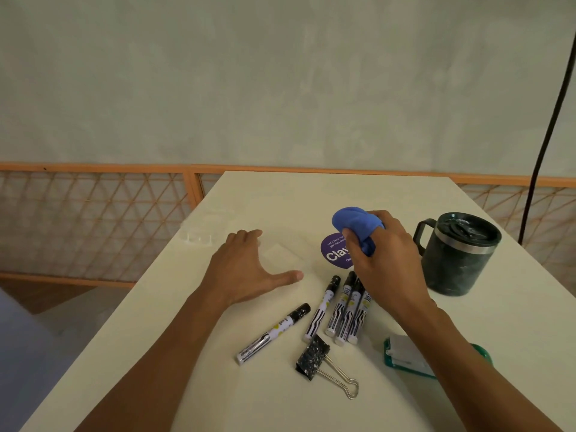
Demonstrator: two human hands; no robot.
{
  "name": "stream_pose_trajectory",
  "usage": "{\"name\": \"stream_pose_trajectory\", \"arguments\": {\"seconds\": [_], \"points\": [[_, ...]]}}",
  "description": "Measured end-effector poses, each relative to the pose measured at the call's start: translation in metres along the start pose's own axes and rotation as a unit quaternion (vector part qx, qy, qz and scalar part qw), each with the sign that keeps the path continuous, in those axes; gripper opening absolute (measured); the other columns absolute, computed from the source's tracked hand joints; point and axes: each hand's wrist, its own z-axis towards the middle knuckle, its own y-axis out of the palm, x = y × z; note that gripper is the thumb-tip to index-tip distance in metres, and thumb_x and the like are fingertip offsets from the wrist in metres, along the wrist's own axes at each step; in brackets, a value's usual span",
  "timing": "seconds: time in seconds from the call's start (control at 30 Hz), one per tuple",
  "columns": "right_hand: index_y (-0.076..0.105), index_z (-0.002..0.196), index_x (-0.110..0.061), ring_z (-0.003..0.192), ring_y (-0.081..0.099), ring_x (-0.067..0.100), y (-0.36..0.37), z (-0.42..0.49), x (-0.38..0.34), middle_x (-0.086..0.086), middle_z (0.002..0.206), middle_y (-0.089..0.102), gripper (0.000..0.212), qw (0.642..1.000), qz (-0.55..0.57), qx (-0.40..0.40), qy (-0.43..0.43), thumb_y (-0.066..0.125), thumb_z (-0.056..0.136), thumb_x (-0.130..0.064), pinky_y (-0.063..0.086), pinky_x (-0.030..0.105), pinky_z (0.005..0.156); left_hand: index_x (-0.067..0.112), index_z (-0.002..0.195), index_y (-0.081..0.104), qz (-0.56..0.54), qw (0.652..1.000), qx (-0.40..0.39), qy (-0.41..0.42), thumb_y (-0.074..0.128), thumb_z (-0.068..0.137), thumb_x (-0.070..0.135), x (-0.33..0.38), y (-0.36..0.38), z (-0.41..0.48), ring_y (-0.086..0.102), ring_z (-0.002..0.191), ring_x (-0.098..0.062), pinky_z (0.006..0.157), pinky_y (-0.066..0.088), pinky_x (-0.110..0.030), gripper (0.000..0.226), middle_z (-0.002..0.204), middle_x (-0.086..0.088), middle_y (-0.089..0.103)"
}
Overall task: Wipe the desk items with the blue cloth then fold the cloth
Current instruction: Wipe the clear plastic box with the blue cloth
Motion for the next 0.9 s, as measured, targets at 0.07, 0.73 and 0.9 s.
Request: {"name": "stream_pose_trajectory", "arguments": {"seconds": [0.07, 0.73, 0.9], "points": [[0.066, 0.131, -0.033, 0.098, 0.06, 0.024, 0.002, -0.001, -0.001, -0.001, 0.114, 0.062, 0.029, 1.0, 0.005, 0.0, -0.005, 0.067, 0.104, -0.022, 0.055, 0.053, 0.083, 0.021, 0.159, 0.041, -0.051, 0.998, 0.019, -0.015, 0.069, 0.061, 0.098, -0.004, 0.0, 0.003, 0.046, 0.139, -0.015, 0.11, 0.047, -0.037, 0.128, 0.147, 0.006, 0.053], [0.061, 0.149, -0.017, 0.117, 0.053, 0.031, 0.012, -0.02, -0.035, 0.006, 0.137, 0.055, 0.06, 0.981, -0.076, 0.052, -0.17, 0.068, 0.093, 0.004, 0.044, 0.049, 0.087, 0.039, 0.135, 0.062, -0.479, 0.876, 0.057, -0.022, 0.081, 0.056, 0.083, 0.011, -0.017, 0.001, 0.067, 0.105, 0.006, 0.088, 0.048, -0.018, 0.093, 0.129, 0.017, 0.065], [0.062, 0.138, -0.013, 0.115, 0.049, 0.03, 0.012, -0.019, -0.036, 0.003, 0.137, 0.05, 0.07, 0.982, -0.124, 0.046, -0.137, 0.078, 0.075, 0.012, 0.041, 0.045, 0.084, 0.04, 0.135, 0.058, -0.429, 0.896, 0.112, 0.011, 0.087, 0.057, 0.079, 0.014, -0.014, -0.002, 0.066, 0.109, -0.004, 0.086, 0.052, -0.018, 0.092, 0.129, 0.018, 0.063]]}}
